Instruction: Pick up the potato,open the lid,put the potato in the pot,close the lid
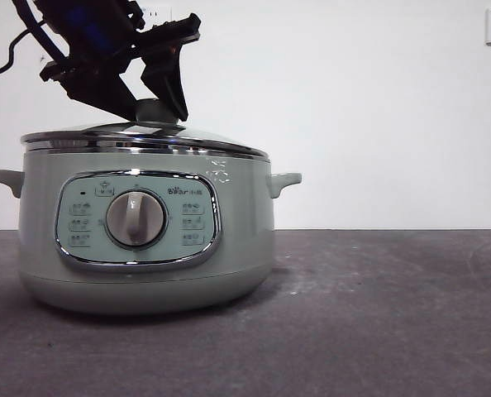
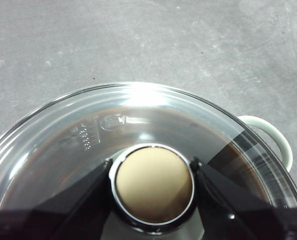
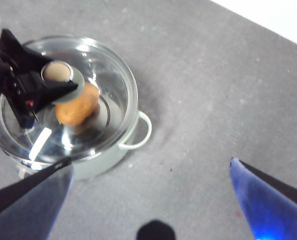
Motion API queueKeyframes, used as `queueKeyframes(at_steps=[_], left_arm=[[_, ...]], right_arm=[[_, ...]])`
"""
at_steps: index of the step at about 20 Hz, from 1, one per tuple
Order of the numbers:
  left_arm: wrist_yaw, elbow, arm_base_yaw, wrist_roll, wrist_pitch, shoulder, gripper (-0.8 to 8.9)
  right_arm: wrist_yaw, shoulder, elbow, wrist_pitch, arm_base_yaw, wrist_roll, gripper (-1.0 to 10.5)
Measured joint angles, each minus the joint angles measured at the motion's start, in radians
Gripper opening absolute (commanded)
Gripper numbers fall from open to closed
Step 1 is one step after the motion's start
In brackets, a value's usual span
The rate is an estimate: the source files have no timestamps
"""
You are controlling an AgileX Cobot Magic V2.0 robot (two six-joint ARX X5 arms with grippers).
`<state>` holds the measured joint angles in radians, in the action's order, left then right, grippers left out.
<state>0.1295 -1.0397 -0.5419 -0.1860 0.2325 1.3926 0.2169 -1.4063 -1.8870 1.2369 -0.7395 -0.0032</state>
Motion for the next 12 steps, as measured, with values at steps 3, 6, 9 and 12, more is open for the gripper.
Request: queueKeyframes(at_steps=[3,6,9,12], left_arm=[[0.018,0.0,-0.003,-0.003,0.0,0.0,0.0],[0.01,0.0,-0.003,-0.003,0.0,0.0,1.73],[-0.007,0.0,-0.002,-0.003,0.0,0.0,4.09],[-0.005,0.005,0.003,-0.001,0.006,-0.008,4.1]], right_arm=[[0.0,0.0,0.0,0.009,0.0,0.0,5.3],[0.0,0.0,0.0,0.015,0.0,0.001,5.3],[0.0,0.0,0.0,0.022,0.0,0.004,5.3],[0.0,0.0,0.0,0.023,0.0,0.005,5.3]])
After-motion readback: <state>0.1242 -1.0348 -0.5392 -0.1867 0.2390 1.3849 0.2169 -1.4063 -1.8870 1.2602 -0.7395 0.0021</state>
